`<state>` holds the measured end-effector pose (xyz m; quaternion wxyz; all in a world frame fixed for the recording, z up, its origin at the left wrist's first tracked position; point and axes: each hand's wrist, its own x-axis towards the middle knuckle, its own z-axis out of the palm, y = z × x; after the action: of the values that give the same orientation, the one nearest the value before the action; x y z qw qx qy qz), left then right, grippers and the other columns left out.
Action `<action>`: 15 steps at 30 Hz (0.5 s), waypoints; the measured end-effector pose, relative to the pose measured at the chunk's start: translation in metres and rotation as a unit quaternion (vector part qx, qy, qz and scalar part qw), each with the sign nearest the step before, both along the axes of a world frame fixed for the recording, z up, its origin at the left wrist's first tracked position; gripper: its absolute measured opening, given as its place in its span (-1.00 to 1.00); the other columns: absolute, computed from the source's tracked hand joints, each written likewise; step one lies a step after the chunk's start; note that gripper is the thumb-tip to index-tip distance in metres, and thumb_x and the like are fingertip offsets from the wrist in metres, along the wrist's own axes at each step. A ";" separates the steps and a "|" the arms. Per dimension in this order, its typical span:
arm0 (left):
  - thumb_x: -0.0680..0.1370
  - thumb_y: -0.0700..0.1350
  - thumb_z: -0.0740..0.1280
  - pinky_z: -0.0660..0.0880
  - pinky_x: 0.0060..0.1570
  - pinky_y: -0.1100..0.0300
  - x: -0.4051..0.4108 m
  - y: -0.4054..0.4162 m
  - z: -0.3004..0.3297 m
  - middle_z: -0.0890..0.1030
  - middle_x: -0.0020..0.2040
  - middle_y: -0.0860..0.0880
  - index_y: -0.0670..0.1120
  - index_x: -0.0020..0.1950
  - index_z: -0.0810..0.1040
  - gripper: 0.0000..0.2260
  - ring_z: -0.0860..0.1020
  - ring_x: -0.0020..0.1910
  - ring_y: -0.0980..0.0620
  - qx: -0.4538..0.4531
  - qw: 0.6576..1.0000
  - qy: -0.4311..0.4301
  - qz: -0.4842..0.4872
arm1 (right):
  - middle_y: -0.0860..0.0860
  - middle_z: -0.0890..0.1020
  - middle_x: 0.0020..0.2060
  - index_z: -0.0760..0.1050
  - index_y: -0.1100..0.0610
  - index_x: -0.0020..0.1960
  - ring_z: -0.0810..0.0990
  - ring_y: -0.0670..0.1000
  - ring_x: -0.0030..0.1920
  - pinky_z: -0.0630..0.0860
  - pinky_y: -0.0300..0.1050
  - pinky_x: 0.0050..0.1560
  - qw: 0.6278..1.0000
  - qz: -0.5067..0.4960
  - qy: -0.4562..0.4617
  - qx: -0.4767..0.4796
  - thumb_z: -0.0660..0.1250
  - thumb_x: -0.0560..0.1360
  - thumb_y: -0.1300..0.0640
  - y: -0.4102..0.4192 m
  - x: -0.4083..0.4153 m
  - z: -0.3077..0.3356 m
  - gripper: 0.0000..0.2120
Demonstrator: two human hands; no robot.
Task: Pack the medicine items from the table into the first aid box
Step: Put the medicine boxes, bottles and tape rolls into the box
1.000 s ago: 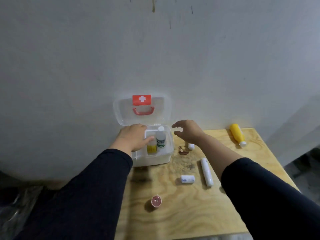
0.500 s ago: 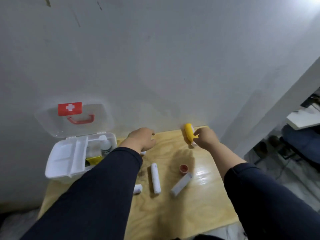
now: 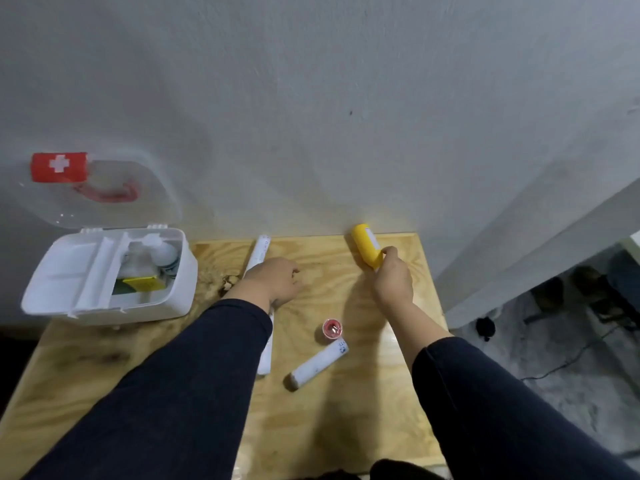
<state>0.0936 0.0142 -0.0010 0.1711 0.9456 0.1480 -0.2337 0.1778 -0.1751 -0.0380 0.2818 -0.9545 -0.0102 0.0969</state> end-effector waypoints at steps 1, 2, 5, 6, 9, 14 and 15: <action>0.59 0.14 0.18 0.45 0.24 0.10 -0.001 -0.001 0.001 0.49 0.38 0.01 -0.01 0.45 0.39 -0.54 0.48 0.32 -0.02 0.003 1.000 0.006 0.006 | 0.20 0.61 0.02 0.36 0.18 0.18 0.57 0.24 -0.01 0.40 -0.08 -0.16 1.000 -0.004 -0.006 0.005 0.23 0.47 0.28 -0.002 0.002 0.001 -0.72; 0.59 0.15 0.18 0.45 0.24 0.10 -0.001 -0.001 0.002 0.49 0.38 0.01 -0.01 0.45 0.39 -0.53 0.47 0.32 -0.02 0.006 1.000 0.010 0.009 | 0.19 0.61 0.02 0.38 0.18 0.16 0.57 0.24 -0.01 0.41 -0.07 -0.16 1.000 -0.009 -0.017 0.009 0.24 0.47 0.27 -0.005 0.003 0.004 -0.73; 0.59 0.09 0.19 0.44 0.27 0.09 0.000 -0.004 0.009 0.47 0.40 -0.01 -0.02 0.46 0.38 -0.55 0.47 0.33 -0.03 0.007 1.000 0.013 0.017 | 0.19 0.61 0.01 0.45 0.19 0.13 0.56 0.24 0.02 0.45 -0.05 -0.13 0.997 -0.019 -0.062 0.035 0.22 0.48 0.27 -0.010 0.006 0.020 -0.77; 0.59 0.07 0.20 0.43 0.29 0.09 0.001 -0.005 0.012 0.46 0.41 -0.01 -0.02 0.46 0.37 -0.55 0.46 0.34 -0.03 0.005 1.000 0.012 0.018 | 0.19 0.62 0.01 0.47 0.19 0.13 0.56 0.24 0.02 0.45 -0.05 -0.11 0.995 -0.010 -0.082 0.047 0.22 0.48 0.27 -0.011 0.007 0.026 -0.77; 0.59 0.06 0.18 0.36 0.33 0.12 0.003 -0.010 0.022 0.46 0.41 -0.02 -0.02 0.47 0.36 -0.55 0.42 0.39 -0.04 0.008 1.000 0.006 0.016 | 0.16 0.64 0.03 0.52 0.17 0.14 0.58 0.18 0.05 0.47 -0.07 -0.04 0.989 0.046 -0.123 0.068 0.24 0.49 0.26 -0.011 0.014 0.044 -0.75; 0.59 0.04 0.18 0.36 0.29 0.10 -0.008 -0.009 0.038 0.43 0.43 0.01 0.02 0.47 0.35 -0.56 0.27 0.49 -0.05 0.017 1.000 -0.013 0.012 | 0.15 0.62 0.11 0.55 0.20 0.16 0.58 0.17 0.10 0.49 -0.06 0.06 0.977 0.155 -0.145 0.031 0.22 0.50 0.28 -0.001 0.015 0.065 -0.73; 0.59 0.03 0.18 0.41 0.25 0.09 -0.013 -0.006 0.041 0.40 0.46 0.01 0.03 0.47 0.35 -0.56 0.30 0.47 -0.04 0.021 1.000 -0.017 0.013 | 0.15 0.62 0.11 0.56 0.20 0.16 0.58 0.17 0.08 0.49 -0.08 0.05 0.974 0.164 -0.151 0.028 0.23 0.49 0.27 0.003 0.013 0.068 -0.73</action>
<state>0.0802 0.0083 0.0403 0.1570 0.9508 0.1621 -0.2121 0.1907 -0.1723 0.0300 0.2835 -0.9352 -0.2119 -0.0042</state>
